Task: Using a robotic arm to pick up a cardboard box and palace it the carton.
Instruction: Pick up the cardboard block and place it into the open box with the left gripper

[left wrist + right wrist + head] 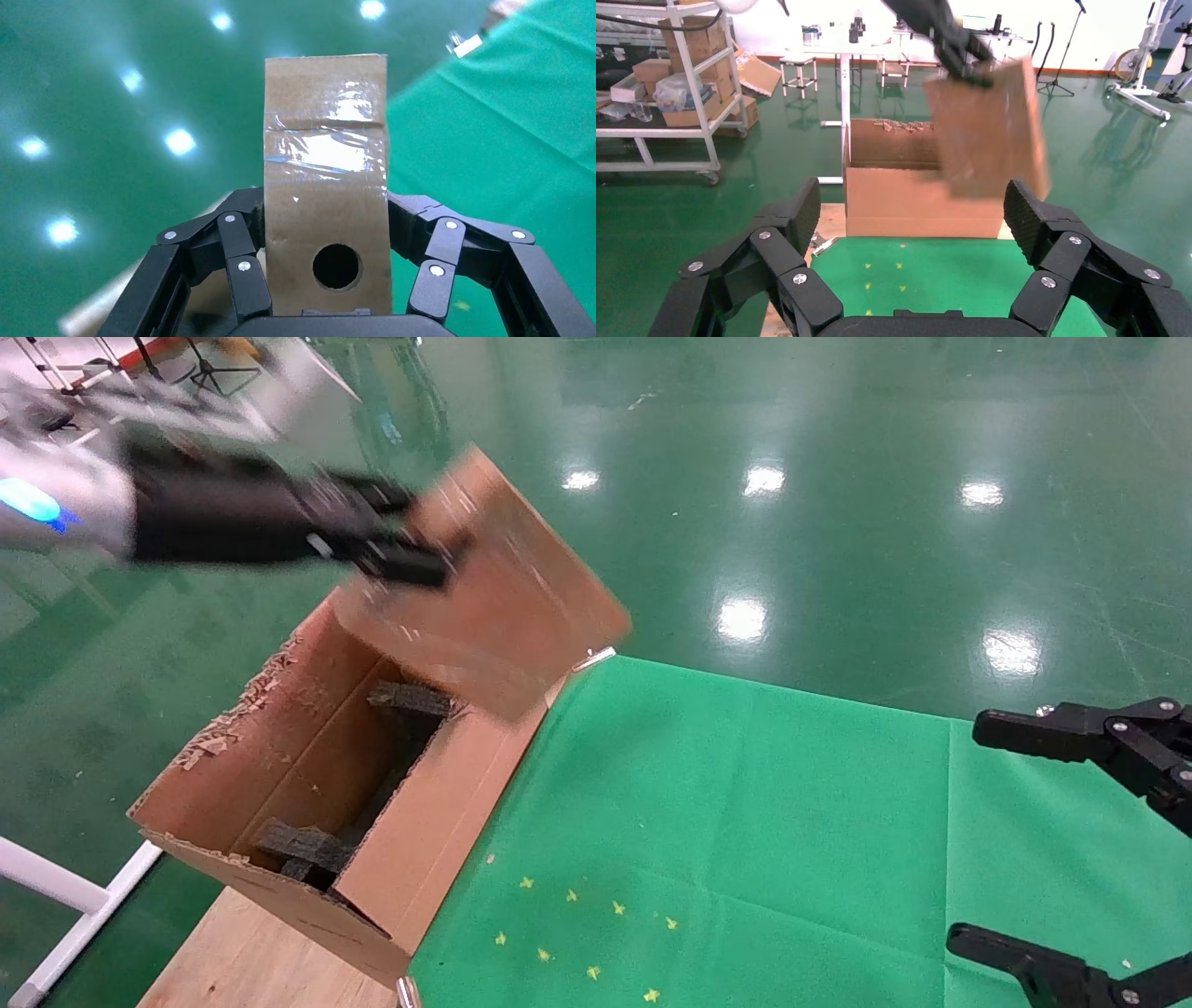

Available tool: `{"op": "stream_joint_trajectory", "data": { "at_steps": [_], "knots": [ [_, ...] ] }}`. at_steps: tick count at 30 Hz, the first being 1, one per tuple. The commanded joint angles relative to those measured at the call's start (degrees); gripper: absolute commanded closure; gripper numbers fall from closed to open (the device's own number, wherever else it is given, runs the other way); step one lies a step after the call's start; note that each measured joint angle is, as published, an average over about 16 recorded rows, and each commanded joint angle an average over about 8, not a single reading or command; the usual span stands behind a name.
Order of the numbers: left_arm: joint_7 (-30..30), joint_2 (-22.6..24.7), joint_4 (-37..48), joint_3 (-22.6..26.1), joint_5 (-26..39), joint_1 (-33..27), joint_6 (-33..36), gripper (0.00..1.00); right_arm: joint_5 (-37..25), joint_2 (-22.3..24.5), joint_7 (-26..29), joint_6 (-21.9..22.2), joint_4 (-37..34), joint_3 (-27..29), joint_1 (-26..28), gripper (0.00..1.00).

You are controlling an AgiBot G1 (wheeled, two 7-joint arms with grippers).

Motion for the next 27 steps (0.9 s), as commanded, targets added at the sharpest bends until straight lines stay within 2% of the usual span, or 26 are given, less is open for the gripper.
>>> {"op": "stream_joint_trajectory", "data": {
  "at_steps": [1, 8, 15, 19, 27],
  "knots": [
    [3.92, -0.79, 3.87, -1.4, -1.52, -3.3, 1.31, 1.0, 0.0, 0.0, 0.0, 0.0, 0.0, -0.01, 0.0, 0.0],
    [16.32, -2.37, 18.34, 1.72, 8.75, -11.69, 1.9, 1.0, 0.02, 0.01, -0.01, 0.01, 0.0, -0.02, 0.01, 0.0],
    [24.32, -0.25, 32.73, 4.81, 15.7, -11.66, -4.45, 1.0, 0.03, 0.02, -0.02, 0.02, 0.0, -0.04, 0.01, 0.0],
    [24.98, 1.7, 39.51, 5.05, 16.66, -11.56, -8.59, 1.0, 0.03, 0.02, -0.03, 0.02, 0.0, -0.05, 0.01, 0.0],
    [20.4, 6.56, 48.48, 6.66, 20.3, -11.79, -16.22, 1.0, 0.05, 0.03, -0.04, 0.03, 0.0, -0.07, 0.02, 0.0]
  ]
}}
